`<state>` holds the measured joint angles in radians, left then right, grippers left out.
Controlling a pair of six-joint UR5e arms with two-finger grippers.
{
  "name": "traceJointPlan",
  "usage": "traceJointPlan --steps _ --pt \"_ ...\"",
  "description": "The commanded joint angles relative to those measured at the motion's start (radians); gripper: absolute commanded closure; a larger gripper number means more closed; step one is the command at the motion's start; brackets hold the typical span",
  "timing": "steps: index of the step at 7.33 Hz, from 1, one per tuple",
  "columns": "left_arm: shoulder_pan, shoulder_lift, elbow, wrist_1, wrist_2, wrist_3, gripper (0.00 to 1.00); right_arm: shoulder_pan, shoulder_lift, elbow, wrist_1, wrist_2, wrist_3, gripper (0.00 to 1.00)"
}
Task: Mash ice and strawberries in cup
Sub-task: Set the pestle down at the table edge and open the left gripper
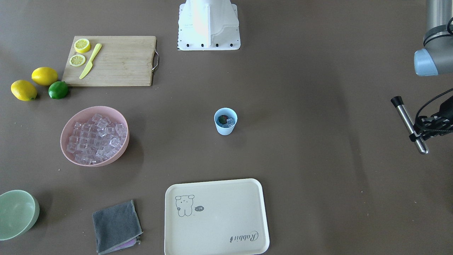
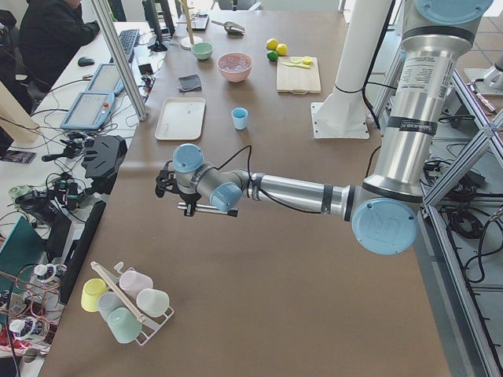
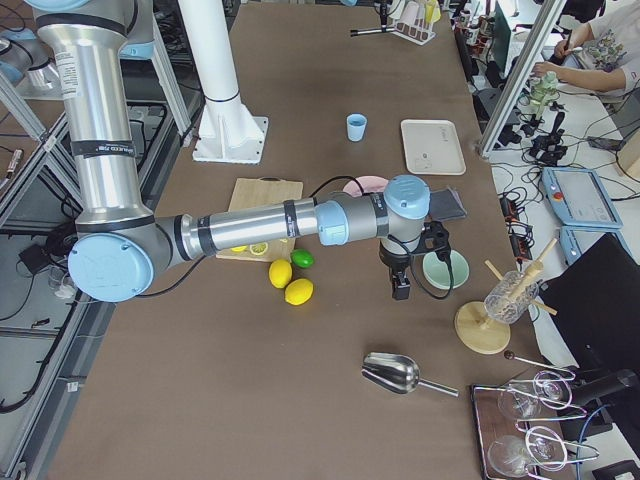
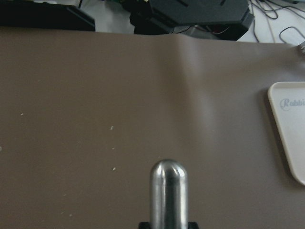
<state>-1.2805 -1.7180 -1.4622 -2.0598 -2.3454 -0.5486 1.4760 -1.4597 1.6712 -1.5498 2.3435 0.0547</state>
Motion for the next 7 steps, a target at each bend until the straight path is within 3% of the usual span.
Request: traceJointPlan --steps 1,2,4,6,7 --pt "-0.008 0.038 0.109 -0.008 0.000 0.067 1.00 0.003 0.002 0.001 0.064 -0.009 -0.007 0.01" --pt "0.001 0.017 0.138 -0.003 0.004 0.064 1.00 -0.011 0.002 0.001 0.107 -0.041 -0.001 0.01" --pt "0.010 0.017 0.136 -0.011 0.003 0.047 0.43 -0.014 -0.028 -0.001 0.116 -0.064 -0.009 0.01" --pt "0.015 0.008 0.124 -0.011 0.017 0.044 0.02 -0.017 -0.028 0.009 0.105 -0.088 0.001 0.01" --pt "0.016 0.008 0.103 -0.010 0.006 0.045 0.02 -0.025 -0.025 0.007 0.102 -0.126 -0.001 0.01"
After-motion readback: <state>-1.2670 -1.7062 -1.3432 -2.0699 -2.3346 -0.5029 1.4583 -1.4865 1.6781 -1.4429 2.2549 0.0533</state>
